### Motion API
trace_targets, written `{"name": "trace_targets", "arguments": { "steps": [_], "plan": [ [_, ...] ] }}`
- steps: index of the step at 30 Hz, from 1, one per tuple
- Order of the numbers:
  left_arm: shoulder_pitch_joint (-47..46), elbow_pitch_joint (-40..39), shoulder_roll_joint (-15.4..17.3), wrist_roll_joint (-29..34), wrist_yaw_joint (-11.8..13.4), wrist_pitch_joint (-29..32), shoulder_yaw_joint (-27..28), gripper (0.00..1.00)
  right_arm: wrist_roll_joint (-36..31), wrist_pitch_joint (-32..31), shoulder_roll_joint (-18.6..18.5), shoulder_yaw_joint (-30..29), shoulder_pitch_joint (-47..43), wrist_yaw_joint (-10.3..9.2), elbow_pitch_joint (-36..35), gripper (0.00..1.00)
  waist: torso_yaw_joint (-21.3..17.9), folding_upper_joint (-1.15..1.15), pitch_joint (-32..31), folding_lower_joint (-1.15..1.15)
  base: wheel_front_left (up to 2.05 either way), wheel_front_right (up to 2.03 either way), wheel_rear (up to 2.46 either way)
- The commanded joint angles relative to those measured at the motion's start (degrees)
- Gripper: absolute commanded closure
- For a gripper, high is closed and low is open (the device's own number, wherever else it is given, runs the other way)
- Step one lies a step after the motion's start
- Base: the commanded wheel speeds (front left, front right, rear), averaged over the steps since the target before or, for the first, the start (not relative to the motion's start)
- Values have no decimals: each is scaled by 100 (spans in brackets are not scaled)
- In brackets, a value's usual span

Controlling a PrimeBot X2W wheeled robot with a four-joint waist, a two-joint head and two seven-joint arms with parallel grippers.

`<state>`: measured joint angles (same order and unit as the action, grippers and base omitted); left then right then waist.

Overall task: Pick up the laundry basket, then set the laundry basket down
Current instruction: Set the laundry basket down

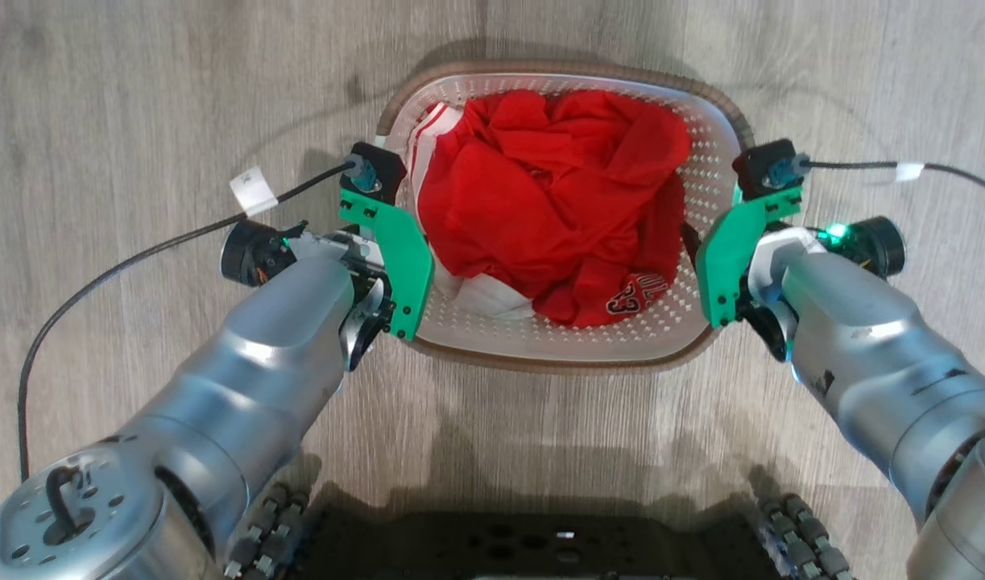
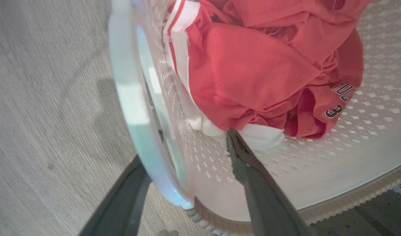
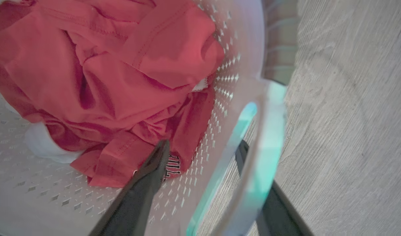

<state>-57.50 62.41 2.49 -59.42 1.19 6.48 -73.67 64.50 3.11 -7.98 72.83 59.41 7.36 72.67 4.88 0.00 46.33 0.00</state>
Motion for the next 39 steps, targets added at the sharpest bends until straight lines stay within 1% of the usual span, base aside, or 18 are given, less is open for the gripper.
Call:
{"name": "trace_targets", "arguments": {
  "steps": [1,8,13,15,18,23,28,31,36,39],
  "plan": [
    [85,-24,39,23,50,-20,32,0,-46,40,8,48,-368,13,-32,0,2,0,-62,0,0,0,0],
    [231,83,39,157,74,99,32,0,-99,8,-4,49,-488,13,-14,0,34,0,-441,0,0,0,0],
    [304,122,39,278,125,216,32,0,-140,-46,5,49,-516,13,-20,0,59,0,-574,0,0,0,0],
    [304,150,39,322,177,214,32,0,-166,-66,15,50,-511,13,-24,0,58,0,-609,0,0,0,0],
    [312,184,39,322,189,171,32,0,-175,-76,21,50,-515,13,-25,0,47,0,-710,0,0,0,0],
    [444,267,39,365,251,-5,32,0,-107,-58,10,43,-697,13,13,0,11,0,-1158,0,0,0,0],
    [710,289,39,195,272,-383,53,0,28,89,-7,-38,-1008,13,57,0,-57,0,-1916,0,0,0,0],
    [874,385,39,133,369,-977,125,0,156,364,23,-144,-1159,13,8,0,-137,0,-2426,0,0,0,0],
    [1186,444,39,-24,367,-1830,275,0,360,869,-18,-314,-1427,13,-180,0,-208,0,-3234,0,0,0,0],
    [1246,377,39,-93,456,-2100,479,0,411,1116,-92,-467,-1494,13,-247,0,-217,0,-3598,0,0,0,0]
  ]
}}
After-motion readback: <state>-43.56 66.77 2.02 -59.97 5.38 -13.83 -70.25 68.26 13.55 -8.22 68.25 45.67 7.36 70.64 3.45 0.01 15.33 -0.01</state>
